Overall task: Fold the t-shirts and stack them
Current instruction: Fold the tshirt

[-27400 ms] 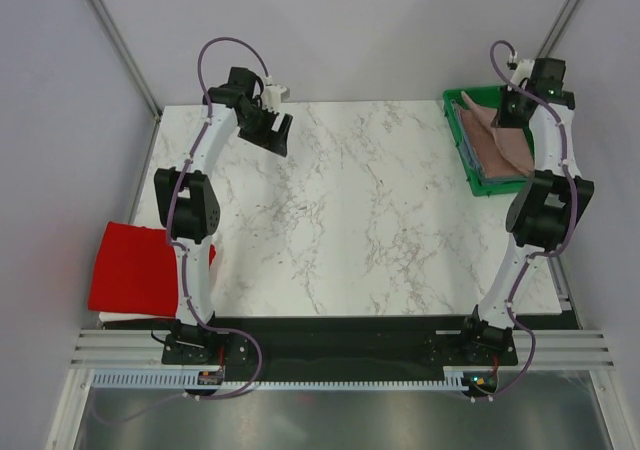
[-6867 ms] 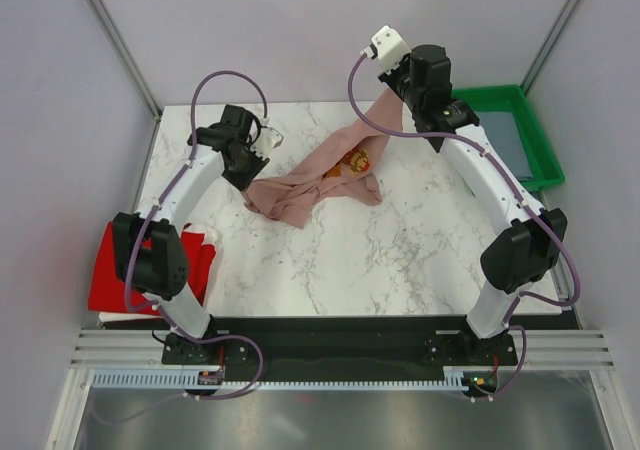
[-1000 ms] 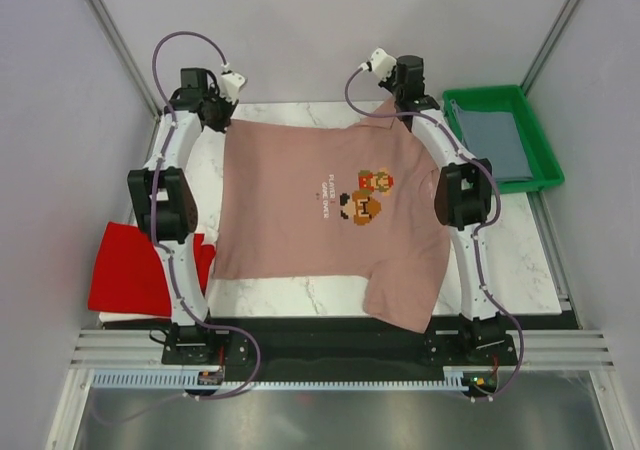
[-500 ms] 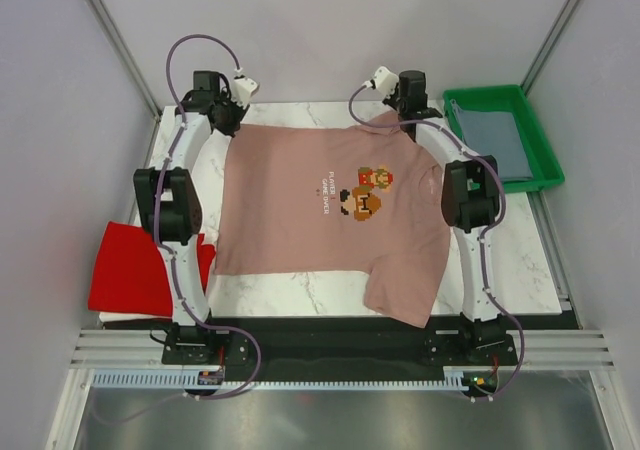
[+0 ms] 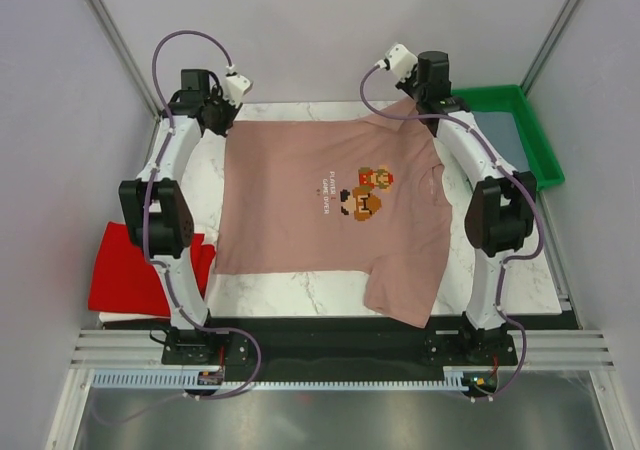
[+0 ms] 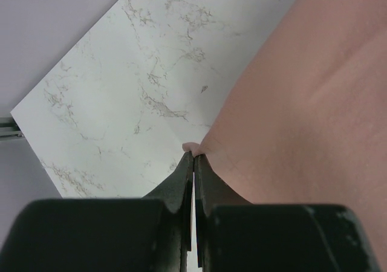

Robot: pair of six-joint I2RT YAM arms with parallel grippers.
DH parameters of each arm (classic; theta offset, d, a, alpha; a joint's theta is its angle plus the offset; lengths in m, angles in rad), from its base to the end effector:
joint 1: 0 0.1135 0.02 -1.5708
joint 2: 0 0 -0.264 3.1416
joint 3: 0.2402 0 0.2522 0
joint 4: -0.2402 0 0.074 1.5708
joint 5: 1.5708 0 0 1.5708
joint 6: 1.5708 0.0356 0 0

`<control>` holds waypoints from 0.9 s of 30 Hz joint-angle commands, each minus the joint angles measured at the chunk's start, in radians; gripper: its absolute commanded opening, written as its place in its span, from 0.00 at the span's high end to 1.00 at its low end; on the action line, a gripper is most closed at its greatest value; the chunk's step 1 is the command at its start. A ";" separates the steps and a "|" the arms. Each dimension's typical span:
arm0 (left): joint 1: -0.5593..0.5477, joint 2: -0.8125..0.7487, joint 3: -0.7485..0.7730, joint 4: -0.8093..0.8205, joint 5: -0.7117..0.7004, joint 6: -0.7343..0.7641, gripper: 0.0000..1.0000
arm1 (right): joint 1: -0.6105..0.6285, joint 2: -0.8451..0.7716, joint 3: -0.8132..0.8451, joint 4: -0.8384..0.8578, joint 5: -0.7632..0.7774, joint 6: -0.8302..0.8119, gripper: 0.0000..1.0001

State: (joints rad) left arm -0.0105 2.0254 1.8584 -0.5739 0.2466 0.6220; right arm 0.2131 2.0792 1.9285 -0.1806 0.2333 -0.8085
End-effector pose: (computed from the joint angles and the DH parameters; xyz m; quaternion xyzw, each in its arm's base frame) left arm 0.4674 -0.0136 0.2959 0.3296 0.8477 0.0131 0.4154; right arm 0.4928 0.0982 0.3313 -0.3363 0.7383 -0.2598 0.5237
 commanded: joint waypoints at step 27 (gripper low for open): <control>0.009 -0.281 -0.344 0.098 0.010 0.061 0.98 | 0.029 -0.398 -0.404 -0.214 -0.012 0.203 1.00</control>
State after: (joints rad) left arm -0.0105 1.8050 1.5417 -0.5243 0.2634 0.6464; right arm 0.2413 1.7443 1.5600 -0.3775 0.2325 -0.6506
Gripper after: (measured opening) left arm 0.029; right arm 0.007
